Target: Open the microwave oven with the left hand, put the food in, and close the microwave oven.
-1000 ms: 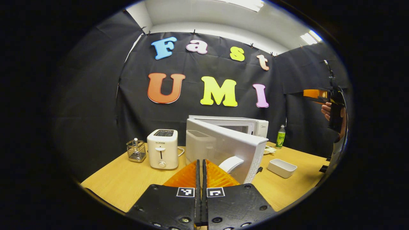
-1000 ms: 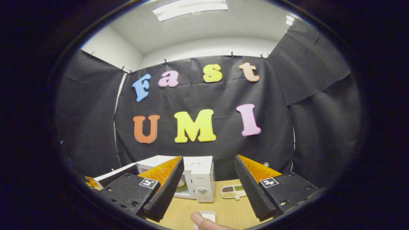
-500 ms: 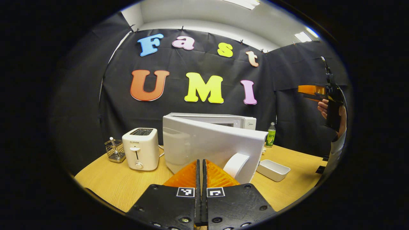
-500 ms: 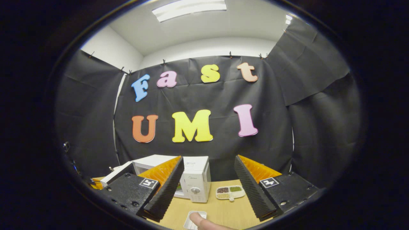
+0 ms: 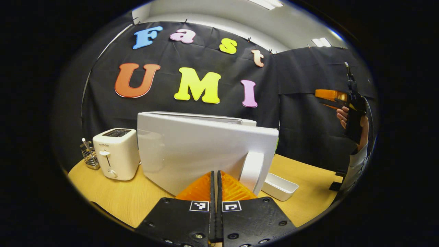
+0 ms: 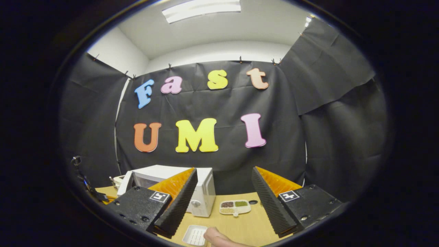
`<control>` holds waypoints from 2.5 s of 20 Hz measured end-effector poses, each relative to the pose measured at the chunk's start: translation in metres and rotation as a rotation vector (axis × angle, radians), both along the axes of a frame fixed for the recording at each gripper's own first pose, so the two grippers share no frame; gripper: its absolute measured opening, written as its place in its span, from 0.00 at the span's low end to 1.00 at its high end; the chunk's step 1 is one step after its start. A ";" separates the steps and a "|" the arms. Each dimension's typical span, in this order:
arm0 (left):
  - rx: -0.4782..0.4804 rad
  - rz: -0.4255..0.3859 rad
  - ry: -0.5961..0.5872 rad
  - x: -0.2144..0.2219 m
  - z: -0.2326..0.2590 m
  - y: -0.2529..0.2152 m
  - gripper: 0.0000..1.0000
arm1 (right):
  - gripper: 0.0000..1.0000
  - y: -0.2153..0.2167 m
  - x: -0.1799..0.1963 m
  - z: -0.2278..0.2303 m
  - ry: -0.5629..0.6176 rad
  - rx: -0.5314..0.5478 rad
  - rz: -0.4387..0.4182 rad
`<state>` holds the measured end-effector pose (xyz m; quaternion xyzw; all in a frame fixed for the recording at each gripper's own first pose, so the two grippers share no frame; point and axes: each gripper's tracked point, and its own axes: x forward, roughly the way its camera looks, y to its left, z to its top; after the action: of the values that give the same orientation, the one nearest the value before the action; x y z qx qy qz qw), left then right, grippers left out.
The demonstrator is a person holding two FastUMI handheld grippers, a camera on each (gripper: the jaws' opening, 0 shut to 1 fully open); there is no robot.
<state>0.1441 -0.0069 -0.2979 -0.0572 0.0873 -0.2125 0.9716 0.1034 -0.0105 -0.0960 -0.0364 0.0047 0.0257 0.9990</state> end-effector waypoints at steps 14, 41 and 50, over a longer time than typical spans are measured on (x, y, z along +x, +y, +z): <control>0.006 0.001 -0.009 0.080 -0.001 -0.068 0.00 | 1.00 -0.042 0.024 -0.064 0.164 0.094 0.013; 0.080 0.143 0.110 0.179 -0.020 -0.107 0.00 | 0.92 -0.014 -0.068 -0.018 0.186 -0.004 -0.033; 0.071 0.234 0.146 0.103 0.004 -0.081 0.66 | 1.00 0.002 -0.112 0.004 0.136 -0.024 -0.034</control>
<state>0.2471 -0.0876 -0.2938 -0.0479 0.1580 -0.0898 0.9822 -0.0085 -0.0086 -0.0915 -0.0467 0.0734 0.0110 0.9961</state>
